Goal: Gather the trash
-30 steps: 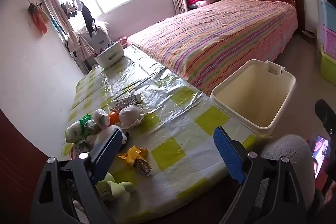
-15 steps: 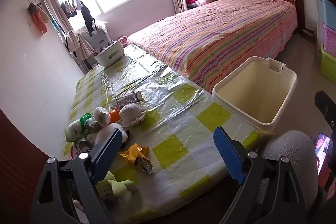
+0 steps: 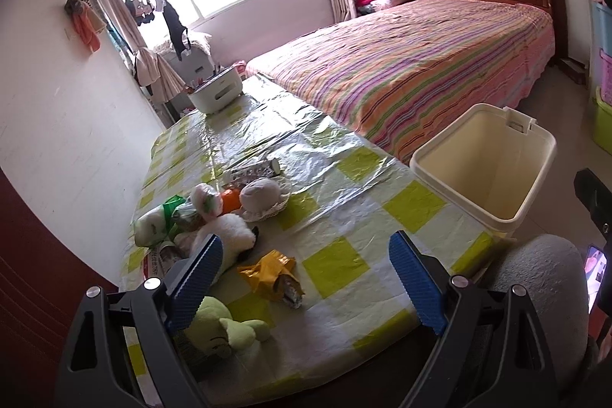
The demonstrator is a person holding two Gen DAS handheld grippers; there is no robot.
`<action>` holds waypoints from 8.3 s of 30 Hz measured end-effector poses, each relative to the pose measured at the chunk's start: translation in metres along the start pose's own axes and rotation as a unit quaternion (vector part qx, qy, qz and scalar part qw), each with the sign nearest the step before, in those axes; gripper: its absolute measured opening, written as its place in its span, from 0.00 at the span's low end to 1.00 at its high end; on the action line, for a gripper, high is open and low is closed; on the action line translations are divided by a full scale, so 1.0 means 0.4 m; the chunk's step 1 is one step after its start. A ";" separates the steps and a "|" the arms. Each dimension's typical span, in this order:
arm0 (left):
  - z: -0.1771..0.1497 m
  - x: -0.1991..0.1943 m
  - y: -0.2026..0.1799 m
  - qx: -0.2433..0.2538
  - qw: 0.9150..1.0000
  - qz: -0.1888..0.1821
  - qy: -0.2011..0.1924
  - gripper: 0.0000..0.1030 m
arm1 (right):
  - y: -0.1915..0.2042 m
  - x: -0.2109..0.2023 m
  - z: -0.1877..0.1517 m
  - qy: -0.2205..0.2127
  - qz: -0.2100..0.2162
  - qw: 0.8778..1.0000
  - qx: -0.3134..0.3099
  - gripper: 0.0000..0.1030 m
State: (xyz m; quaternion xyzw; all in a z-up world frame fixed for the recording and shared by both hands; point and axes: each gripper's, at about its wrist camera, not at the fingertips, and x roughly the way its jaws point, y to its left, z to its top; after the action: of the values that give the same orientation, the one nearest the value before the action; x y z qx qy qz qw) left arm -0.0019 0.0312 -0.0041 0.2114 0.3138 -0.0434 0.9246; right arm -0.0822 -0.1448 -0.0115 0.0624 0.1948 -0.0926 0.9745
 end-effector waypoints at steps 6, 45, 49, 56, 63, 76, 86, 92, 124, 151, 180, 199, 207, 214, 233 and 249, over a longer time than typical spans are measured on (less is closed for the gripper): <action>-0.005 -0.001 0.021 -0.010 1.000 0.002 0.000 0.84 | 0.010 -0.003 0.010 -0.003 0.007 1.000 -0.004 0.94; -0.012 0.020 0.038 -0.017 1.000 0.000 0.009 0.84 | 0.051 0.036 0.023 0.002 0.036 0.999 -0.014 0.94; -0.013 0.020 0.042 -0.018 1.000 0.000 0.010 0.84 | 0.054 0.037 0.022 0.003 0.037 0.999 -0.015 0.94; -0.013 0.021 0.043 -0.018 1.000 0.002 0.010 0.84 | 0.056 0.037 0.020 0.004 0.038 0.999 -0.014 0.94; -0.012 0.023 0.044 -0.022 1.000 0.003 0.013 0.84 | 0.062 0.040 0.017 0.005 0.041 0.999 -0.014 0.94; -0.012 0.024 0.042 -0.023 1.000 0.005 0.015 0.84 | 0.061 0.048 0.017 0.009 0.046 0.999 -0.012 0.94; -0.019 0.029 0.060 -0.032 0.999 0.011 0.019 0.84 | 0.083 0.056 0.016 0.011 0.056 0.998 -0.018 0.94; -0.022 0.029 0.070 -0.036 0.999 0.012 0.020 0.84 | 0.090 0.055 0.019 0.010 0.064 0.998 -0.022 0.94; -0.042 0.013 0.135 -0.062 0.997 0.036 0.022 0.84 | 0.130 0.063 0.027 0.018 0.100 0.994 -0.047 0.94; 0.157 -0.506 0.532 -0.324 0.927 -0.067 -0.177 0.84 | 0.131 0.138 0.022 0.073 0.124 0.990 0.000 0.94; -0.233 -0.134 0.500 -0.246 0.966 0.051 0.062 0.84 | 0.467 0.317 -0.033 0.218 0.289 0.927 -0.098 0.94; -0.249 -0.004 0.451 -0.249 0.962 0.021 0.109 0.84 | 0.547 0.413 -0.091 0.273 0.340 0.892 -0.117 0.04; -0.251 0.053 0.451 -0.257 0.958 0.004 0.129 0.84 | 0.476 0.355 -0.054 0.231 0.359 0.899 -0.102 0.04; -0.236 0.100 0.427 -0.242 0.960 -0.023 0.142 0.84 | 0.390 0.281 -0.012 0.194 0.362 0.908 -0.079 0.04; -0.194 0.157 0.390 -0.261 0.952 -0.071 0.143 0.62 | 0.304 0.217 0.031 0.131 0.345 0.927 -0.069 0.04; -0.017 0.093 0.208 -0.145 0.980 -0.112 0.076 0.63 | 0.099 0.217 0.058 0.088 0.222 0.971 -0.027 0.05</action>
State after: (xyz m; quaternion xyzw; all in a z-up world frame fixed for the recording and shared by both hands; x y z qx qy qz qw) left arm 0.0415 0.1113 -0.0011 0.0410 0.4081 -0.0844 0.9081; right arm 0.0133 -0.1236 -0.0207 0.0854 0.2633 0.1374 0.9510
